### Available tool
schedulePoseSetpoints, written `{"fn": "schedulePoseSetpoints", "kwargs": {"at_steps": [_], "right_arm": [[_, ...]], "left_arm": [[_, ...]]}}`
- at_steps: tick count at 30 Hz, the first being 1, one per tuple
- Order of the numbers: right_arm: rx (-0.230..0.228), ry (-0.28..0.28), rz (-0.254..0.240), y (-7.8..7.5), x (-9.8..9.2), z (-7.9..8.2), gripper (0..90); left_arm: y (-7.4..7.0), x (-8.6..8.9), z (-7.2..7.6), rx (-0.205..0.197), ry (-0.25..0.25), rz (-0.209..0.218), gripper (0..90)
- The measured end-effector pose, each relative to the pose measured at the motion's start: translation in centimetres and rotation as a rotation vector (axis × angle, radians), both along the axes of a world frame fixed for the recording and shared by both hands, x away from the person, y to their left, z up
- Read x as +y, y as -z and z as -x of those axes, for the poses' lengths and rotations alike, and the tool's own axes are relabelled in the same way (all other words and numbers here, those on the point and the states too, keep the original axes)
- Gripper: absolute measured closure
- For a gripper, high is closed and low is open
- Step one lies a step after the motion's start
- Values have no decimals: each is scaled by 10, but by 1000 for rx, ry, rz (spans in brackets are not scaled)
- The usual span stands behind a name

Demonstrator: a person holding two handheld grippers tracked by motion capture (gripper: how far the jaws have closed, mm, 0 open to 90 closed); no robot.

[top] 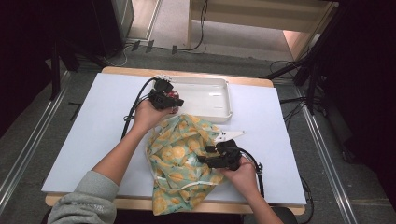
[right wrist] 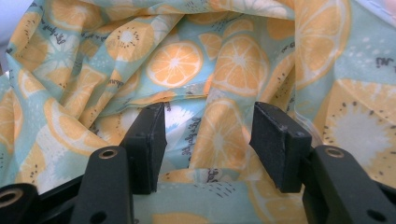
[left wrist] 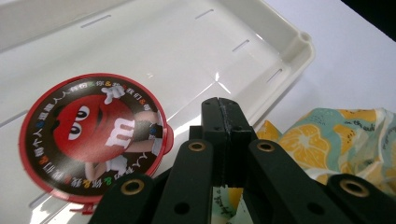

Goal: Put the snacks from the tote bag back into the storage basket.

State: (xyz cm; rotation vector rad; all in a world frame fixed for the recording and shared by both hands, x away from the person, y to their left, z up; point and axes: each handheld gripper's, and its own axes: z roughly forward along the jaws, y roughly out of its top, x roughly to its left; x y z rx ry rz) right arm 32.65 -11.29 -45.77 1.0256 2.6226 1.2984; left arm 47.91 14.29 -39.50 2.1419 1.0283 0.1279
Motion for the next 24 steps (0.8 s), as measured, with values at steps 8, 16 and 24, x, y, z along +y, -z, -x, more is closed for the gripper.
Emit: {"fn": "schedulePoseSetpoints", "kwargs": {"at_steps": [8, 16, 24], "right_arm": [[-4, 7, -2, 0, -1, 0, 465], [3, 3, -7, -1, -3, 1, 464], [3, 17, -8, -1, -5, 1, 460]], "left_arm": [[17, -5, -1, 1, -22, -35, 900], [22, -1, -3, 8, -34, -21, 900], [25, 9, 0, 14, -43, -10, 900]]}}
